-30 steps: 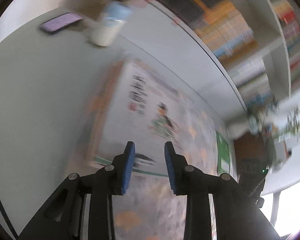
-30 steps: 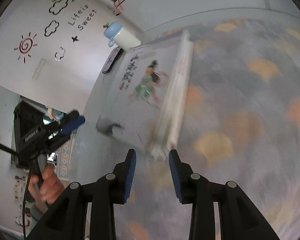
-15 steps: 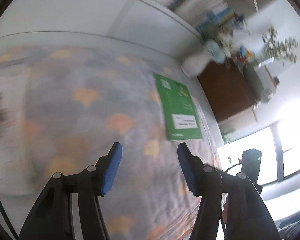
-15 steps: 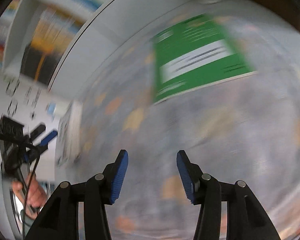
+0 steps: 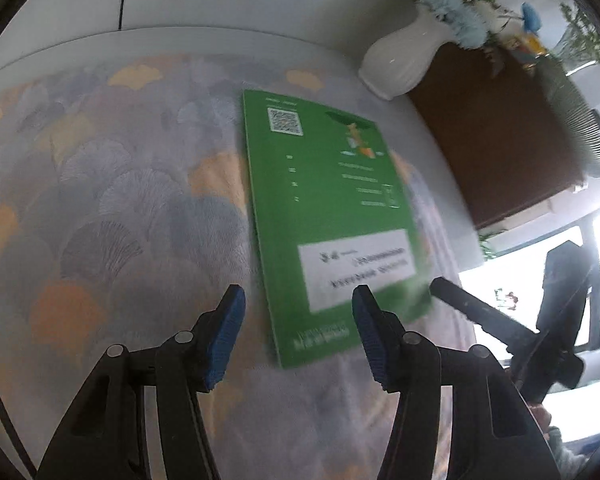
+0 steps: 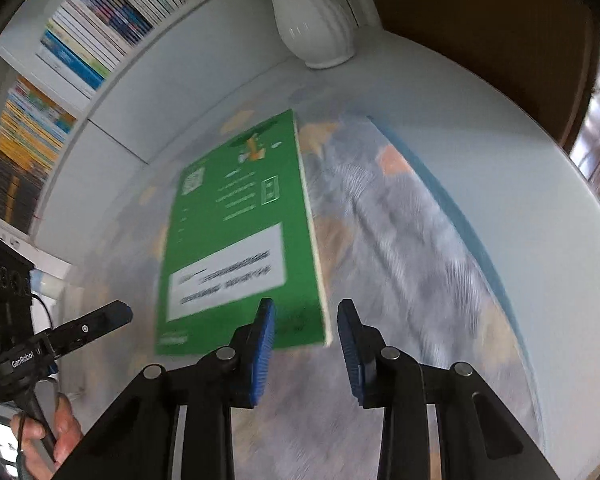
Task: Organize books
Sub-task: 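Grasp the green workbook edge with both grippers and lift it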
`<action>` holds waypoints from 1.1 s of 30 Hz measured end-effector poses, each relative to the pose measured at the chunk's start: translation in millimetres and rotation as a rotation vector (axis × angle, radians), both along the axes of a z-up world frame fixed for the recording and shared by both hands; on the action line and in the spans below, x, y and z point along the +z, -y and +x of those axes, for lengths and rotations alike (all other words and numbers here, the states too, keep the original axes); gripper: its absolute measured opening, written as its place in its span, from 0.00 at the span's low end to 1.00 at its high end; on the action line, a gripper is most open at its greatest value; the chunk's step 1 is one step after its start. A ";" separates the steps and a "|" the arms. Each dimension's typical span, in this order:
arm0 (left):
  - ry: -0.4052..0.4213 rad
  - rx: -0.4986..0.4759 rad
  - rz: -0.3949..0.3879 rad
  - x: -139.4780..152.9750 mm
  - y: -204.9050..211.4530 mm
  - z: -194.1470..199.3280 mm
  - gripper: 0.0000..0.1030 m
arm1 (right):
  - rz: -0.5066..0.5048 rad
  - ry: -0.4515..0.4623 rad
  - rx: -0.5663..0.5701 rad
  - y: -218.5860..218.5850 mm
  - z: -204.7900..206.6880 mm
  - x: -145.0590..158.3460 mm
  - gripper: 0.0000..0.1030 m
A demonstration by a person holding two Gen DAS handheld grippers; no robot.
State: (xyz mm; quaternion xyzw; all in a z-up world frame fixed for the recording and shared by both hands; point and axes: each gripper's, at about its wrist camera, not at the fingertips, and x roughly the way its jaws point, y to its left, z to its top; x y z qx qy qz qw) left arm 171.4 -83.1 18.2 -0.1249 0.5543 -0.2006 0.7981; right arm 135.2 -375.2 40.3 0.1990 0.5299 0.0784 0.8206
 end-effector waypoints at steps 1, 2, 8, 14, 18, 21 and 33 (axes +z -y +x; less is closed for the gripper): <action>-0.006 0.000 0.002 -3.7 1.8 1.3 0.46 | -0.004 -0.007 0.002 1.1 6.1 -3.9 0.31; -0.016 0.000 -0.003 -8.0 3.3 1.9 0.45 | -0.003 -0.010 -0.001 2.8 8.3 -7.5 0.31; -0.021 0.054 -0.070 -17.3 2.2 -5.8 0.44 | 0.108 -0.002 0.045 1.2 18.4 -17.5 0.32; 0.021 0.020 0.045 -4.2 11.8 -40.3 0.44 | 0.228 -0.048 0.055 10.6 6.8 -19.9 0.32; -0.044 -0.017 0.030 -10.9 2.8 -85.1 0.44 | 0.246 -0.085 0.100 11.3 -24.4 -19.7 0.34; -0.087 0.000 -0.033 -15.3 -11.2 -117.0 0.44 | 0.279 -0.128 0.164 13.9 -54.7 -22.3 0.34; -0.103 0.092 -0.129 -21.9 -11.6 -115.1 0.44 | 0.299 -0.106 0.124 21.1 -86.9 -27.8 0.36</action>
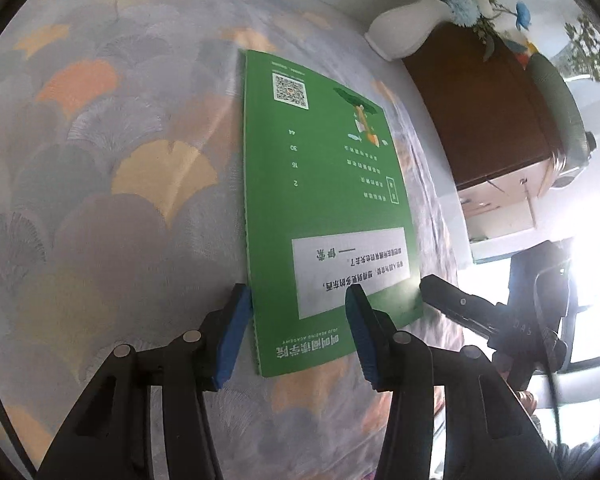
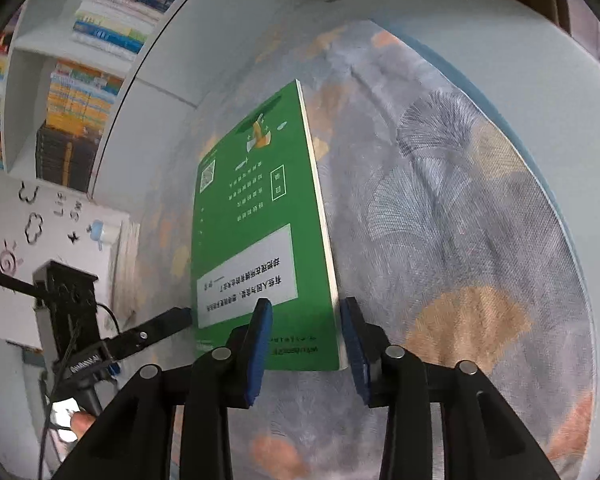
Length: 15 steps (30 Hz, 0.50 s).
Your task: Organize books
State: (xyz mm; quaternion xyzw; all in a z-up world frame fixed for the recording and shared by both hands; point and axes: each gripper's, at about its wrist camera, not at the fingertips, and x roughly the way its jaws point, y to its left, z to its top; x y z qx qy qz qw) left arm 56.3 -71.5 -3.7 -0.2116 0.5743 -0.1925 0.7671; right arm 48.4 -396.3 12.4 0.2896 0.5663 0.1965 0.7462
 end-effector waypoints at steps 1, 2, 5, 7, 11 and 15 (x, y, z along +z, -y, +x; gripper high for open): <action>0.004 0.001 -0.004 -0.3 -1.2 -1.5 0.44 | 0.025 -0.013 -0.010 2.8 0.2 -1.4 0.37; 0.009 0.002 -0.002 -0.4 -1.8 -2.2 0.44 | 0.052 -0.025 -0.018 7.3 1.2 -2.7 0.37; 0.008 0.015 -0.031 -1.5 -12.1 -6.4 0.44 | 0.187 -0.048 -0.041 18.7 3.2 -2.3 0.37; -0.003 0.030 -0.083 -5.6 -17.4 -6.3 0.44 | 0.336 -0.036 -0.042 23.7 6.0 7.2 0.36; -0.007 0.043 -0.107 -6.1 -25.2 -6.2 0.44 | 0.412 0.046 0.032 -4.8 18.7 45.4 0.36; 0.037 0.152 -0.125 12.0 -70.7 -22.6 0.44 | 0.340 0.149 0.170 -55.4 33.7 89.2 0.36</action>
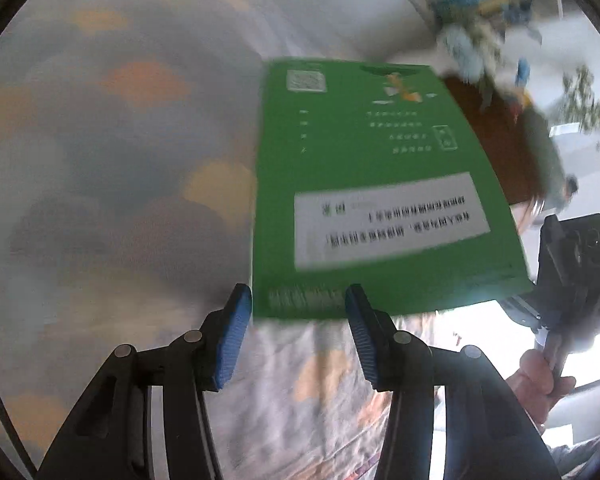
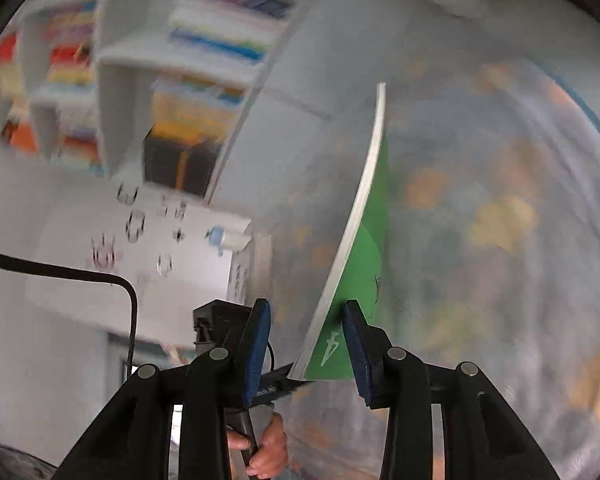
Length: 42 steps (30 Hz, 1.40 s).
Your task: Organize books
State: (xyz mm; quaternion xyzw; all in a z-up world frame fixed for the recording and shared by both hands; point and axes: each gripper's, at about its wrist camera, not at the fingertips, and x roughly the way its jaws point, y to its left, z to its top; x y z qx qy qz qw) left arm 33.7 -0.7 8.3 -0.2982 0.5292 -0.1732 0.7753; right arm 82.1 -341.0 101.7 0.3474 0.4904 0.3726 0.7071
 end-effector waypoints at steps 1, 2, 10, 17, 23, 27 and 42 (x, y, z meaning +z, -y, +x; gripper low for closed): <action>0.011 0.048 0.009 6.3 -19.1 -7.6 0.44 | -0.016 0.023 0.025 -13.0 3.2 4.7 0.36; 0.018 0.087 0.027 11.4 -35.8 -14.1 0.44 | -0.042 0.058 0.071 -35.4 6.9 14.2 0.36; 0.057 0.364 0.087 36.8 -141.7 -65.5 0.44 | -0.026 0.065 0.269 -173.7 27.7 13.2 0.36; 0.052 0.411 0.057 29.2 -158.1 -58.0 0.44 | -0.085 0.073 0.354 -205.8 30.1 -0.1 0.36; -0.007 0.315 0.033 2.6 -113.7 -19.0 0.44 | -0.263 0.073 0.248 -176.2 93.5 -31.5 0.36; -0.031 0.272 0.071 -10.0 -88.6 2.1 0.44 | -0.400 0.138 0.167 -167.4 153.6 -43.1 0.36; -0.069 0.307 0.169 -5.5 -90.9 10.3 0.48 | -0.510 0.163 0.329 -196.5 213.2 -81.8 0.41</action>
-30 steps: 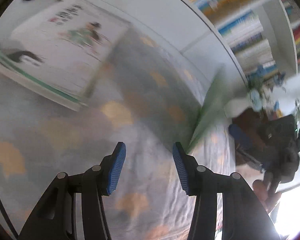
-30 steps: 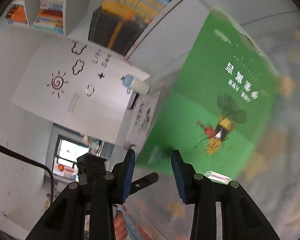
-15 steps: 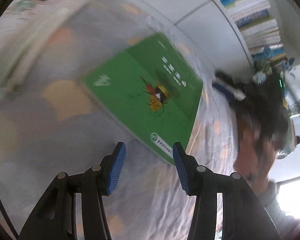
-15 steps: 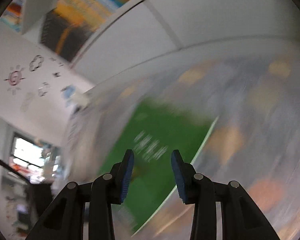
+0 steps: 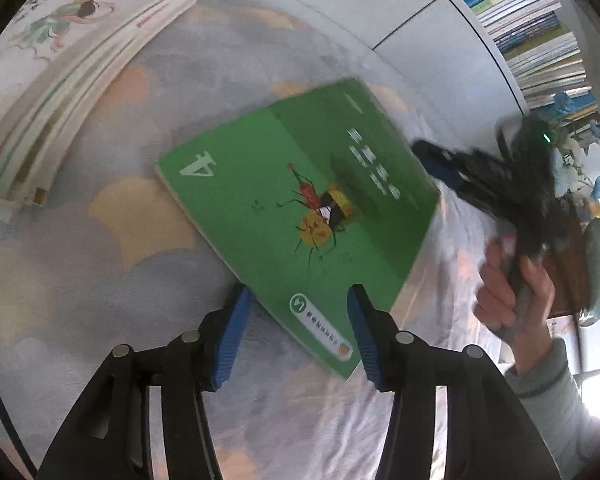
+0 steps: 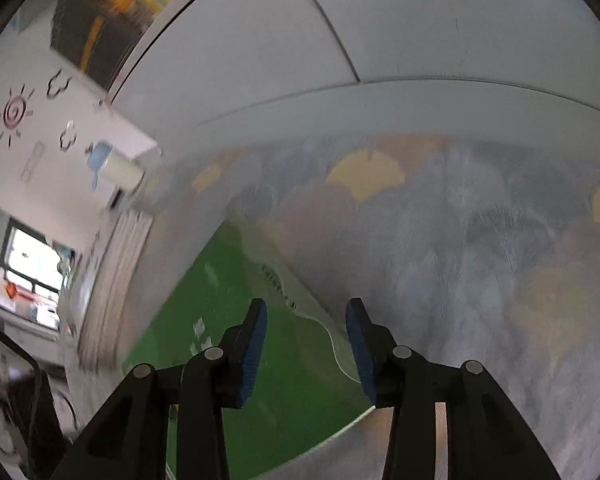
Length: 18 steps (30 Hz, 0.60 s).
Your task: Organize books
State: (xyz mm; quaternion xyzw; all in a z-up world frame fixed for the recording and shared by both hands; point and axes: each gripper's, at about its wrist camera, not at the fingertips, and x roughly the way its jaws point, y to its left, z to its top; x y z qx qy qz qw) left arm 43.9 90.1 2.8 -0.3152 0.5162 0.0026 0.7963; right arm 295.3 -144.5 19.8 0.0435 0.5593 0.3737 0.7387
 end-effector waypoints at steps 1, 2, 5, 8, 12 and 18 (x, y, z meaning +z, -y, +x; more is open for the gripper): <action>0.000 -0.025 -0.005 0.1 -0.6 2.3 0.52 | 0.002 -0.005 0.002 5.0 -4.9 -0.2 0.43; -0.001 -0.042 -0.003 -0.6 -1.1 3.8 0.52 | 0.010 -0.011 -0.004 16.7 -14.5 2.4 0.46; -0.003 -0.106 0.035 1.3 -3.1 9.0 0.52 | 0.012 -0.018 -0.034 51.3 -49.7 4.6 0.50; 0.019 -0.156 0.053 2.7 0.5 15.5 0.52 | 0.022 -0.059 -0.067 91.4 -108.5 5.4 0.50; 0.055 -0.213 0.007 2.5 11.3 39.7 0.52 | 0.062 -0.171 -0.148 124.8 -200.0 0.1 0.49; 0.097 -0.260 0.024 21.4 40.5 64.0 0.52 | 0.065 -0.258 -0.073 113.0 -284.8 6.5 0.47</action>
